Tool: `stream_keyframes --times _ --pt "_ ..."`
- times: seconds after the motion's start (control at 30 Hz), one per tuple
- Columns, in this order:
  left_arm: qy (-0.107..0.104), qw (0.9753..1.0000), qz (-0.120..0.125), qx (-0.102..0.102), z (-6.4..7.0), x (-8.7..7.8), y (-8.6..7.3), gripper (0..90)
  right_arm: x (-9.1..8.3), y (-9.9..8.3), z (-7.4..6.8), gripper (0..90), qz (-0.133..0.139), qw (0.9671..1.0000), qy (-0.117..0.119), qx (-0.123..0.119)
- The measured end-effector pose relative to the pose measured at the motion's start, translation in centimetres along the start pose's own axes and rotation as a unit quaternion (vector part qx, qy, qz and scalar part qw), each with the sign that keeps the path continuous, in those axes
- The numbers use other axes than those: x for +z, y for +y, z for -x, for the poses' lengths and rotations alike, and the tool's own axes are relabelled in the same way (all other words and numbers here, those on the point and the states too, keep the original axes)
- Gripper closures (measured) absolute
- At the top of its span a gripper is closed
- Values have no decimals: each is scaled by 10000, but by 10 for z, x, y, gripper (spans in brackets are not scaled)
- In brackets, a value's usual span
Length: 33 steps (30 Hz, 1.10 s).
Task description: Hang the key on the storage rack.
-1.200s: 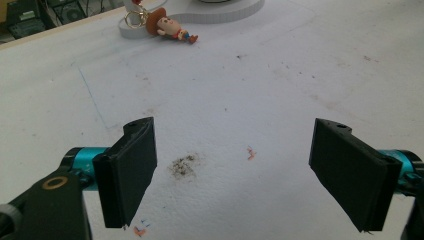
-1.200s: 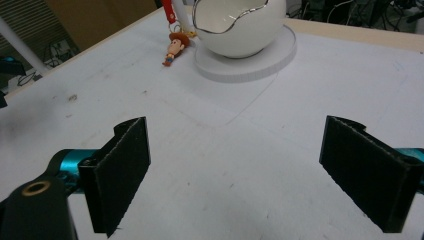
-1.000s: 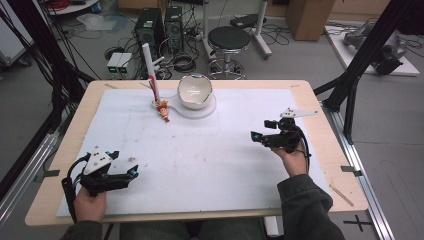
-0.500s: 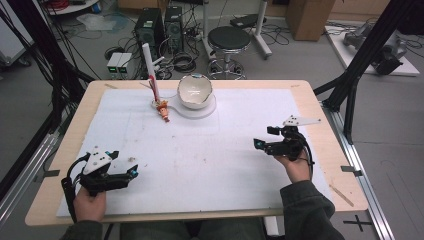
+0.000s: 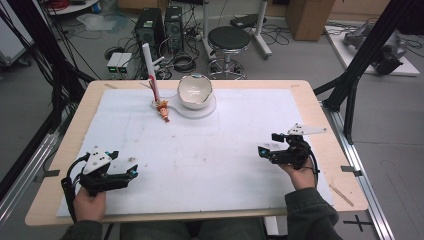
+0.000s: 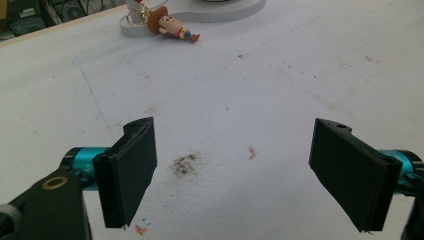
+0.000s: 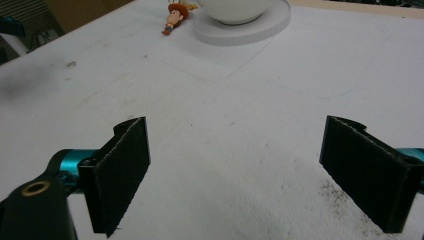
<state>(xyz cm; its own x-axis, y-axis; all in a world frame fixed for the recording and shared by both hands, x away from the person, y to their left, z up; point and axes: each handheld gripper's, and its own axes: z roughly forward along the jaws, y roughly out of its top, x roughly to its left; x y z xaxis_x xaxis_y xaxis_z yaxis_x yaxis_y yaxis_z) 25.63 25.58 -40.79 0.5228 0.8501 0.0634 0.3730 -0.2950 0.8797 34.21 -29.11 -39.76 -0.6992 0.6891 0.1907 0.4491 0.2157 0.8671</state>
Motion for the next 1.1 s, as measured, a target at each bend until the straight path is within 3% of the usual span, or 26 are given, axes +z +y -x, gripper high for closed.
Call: stream_keyframes --times 1.1 --pt "-46 10000 15 -58 -3 -5 -1 197 -40 -35 -12 119 53 9993 -348 -93"
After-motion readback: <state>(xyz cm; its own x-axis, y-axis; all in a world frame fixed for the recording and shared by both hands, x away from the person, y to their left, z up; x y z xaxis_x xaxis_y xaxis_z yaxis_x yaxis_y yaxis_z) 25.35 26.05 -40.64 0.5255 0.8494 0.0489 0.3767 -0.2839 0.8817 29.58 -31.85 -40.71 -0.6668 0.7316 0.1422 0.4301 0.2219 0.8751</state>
